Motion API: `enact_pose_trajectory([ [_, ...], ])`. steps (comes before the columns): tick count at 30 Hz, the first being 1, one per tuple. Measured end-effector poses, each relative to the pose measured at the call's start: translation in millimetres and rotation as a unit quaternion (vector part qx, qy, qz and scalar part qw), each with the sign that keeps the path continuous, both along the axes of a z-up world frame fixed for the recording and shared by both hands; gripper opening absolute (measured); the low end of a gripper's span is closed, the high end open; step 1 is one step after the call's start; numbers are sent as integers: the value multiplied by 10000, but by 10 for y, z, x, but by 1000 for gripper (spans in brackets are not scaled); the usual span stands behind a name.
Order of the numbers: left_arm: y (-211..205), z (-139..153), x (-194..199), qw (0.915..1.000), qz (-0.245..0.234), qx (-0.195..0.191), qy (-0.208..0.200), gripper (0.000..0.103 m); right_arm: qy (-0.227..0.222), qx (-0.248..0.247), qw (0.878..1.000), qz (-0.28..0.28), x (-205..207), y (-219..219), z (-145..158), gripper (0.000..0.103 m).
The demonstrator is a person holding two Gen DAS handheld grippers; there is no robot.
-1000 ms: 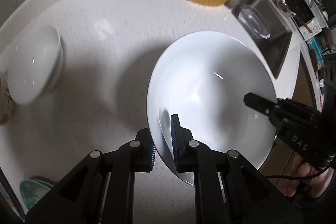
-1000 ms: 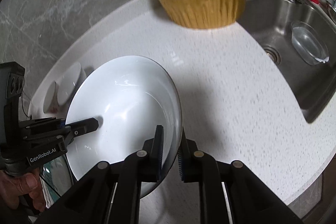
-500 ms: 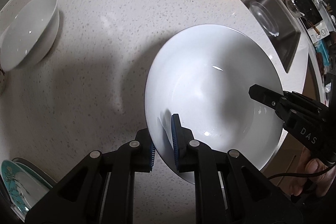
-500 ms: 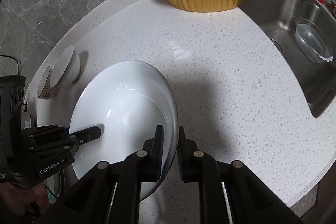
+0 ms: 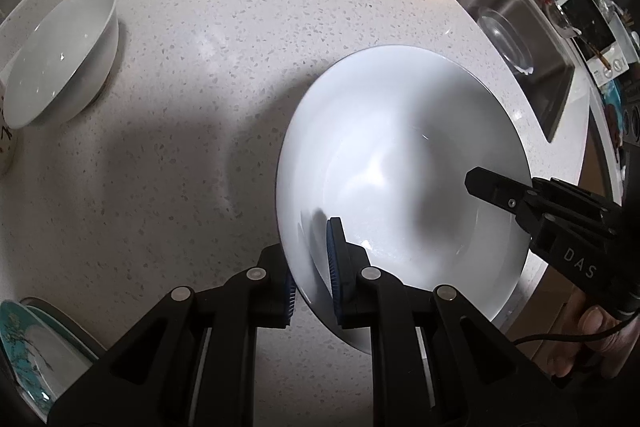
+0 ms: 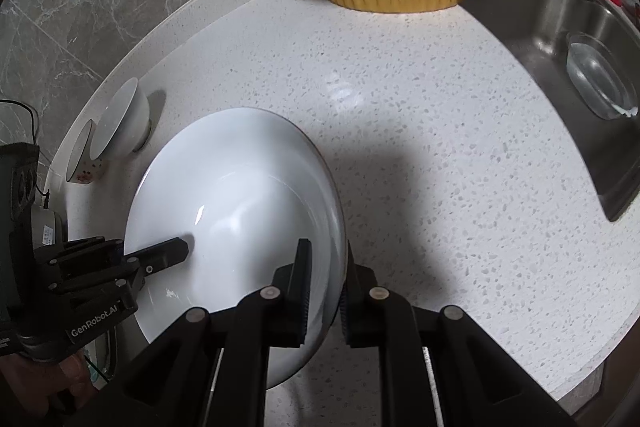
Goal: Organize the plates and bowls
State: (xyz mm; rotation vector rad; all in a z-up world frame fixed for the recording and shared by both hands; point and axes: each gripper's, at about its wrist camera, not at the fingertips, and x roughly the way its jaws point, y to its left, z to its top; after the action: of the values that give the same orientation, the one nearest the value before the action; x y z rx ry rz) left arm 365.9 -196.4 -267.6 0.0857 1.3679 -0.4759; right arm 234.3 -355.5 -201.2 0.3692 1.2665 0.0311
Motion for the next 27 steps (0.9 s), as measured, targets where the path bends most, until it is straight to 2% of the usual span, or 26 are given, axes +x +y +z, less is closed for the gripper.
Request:
enact_pose_trajectory([
  [2, 49, 47, -13, 9999, 83, -18, -71, 30, -16, 17, 10000, -16, 3, 12, 1, 22],
  [4, 114, 137, -28, 9997, 146, -85, -197, 68, -80, 20, 10000, -26, 5, 13, 32, 37],
  [5, 152, 194, -38, 9994, 185, -137, -268, 72, -113, 10, 9999, -58, 4, 1, 57, 51],
  [6, 210, 274, -48, 9989, 241, -211, -337, 73, -139, 29, 9999, -86, 3, -18, 84, 60],
  [8, 314, 391, -51, 9983, 342, -341, -336, 73, -205, 17, 9997, -148, -2, -73, 167, 64],
  [10, 492, 539, -26, 9966, 536, -530, -328, 82, -283, -59, 9994, -212, 13, -149, 276, 66],
  [12, 730, 690, 44, 9942, 774, -694, -283, 83, -349, -81, 9990, -271, 51, -225, 369, 72],
  [13, 841, 750, 89, 9929, 884, -750, -256, 88, -394, -37, 9989, -254, 114, -268, 443, 73],
  [16, 1228, 937, 272, 9881, 1266, -785, -385, 99, -454, -15, 9989, -105, 368, -275, 629, 74],
  [18, 1484, 1024, 414, 9833, 1591, -711, -522, 99, -506, -22, 9987, -2, 533, -198, 753, 87],
  [19, 1609, 1052, 482, 9803, 1762, -707, -548, 99, -555, 2, 9984, 56, 627, -137, 824, 88],
  [22, 1885, 1104, 652, 9708, 2179, -865, -516, 99, -622, 235, 9960, 592, 949, 177, 1000, 88],
  [24, 1965, 1085, 705, 9689, 2245, -900, -520, 103, -676, 269, 9931, 921, 1088, 369, 1051, 88],
  [27, 1924, 987, 823, 9702, 2252, -814, -382, 103, -718, 69, 9867, 1458, 1322, 710, 1065, 88],
])
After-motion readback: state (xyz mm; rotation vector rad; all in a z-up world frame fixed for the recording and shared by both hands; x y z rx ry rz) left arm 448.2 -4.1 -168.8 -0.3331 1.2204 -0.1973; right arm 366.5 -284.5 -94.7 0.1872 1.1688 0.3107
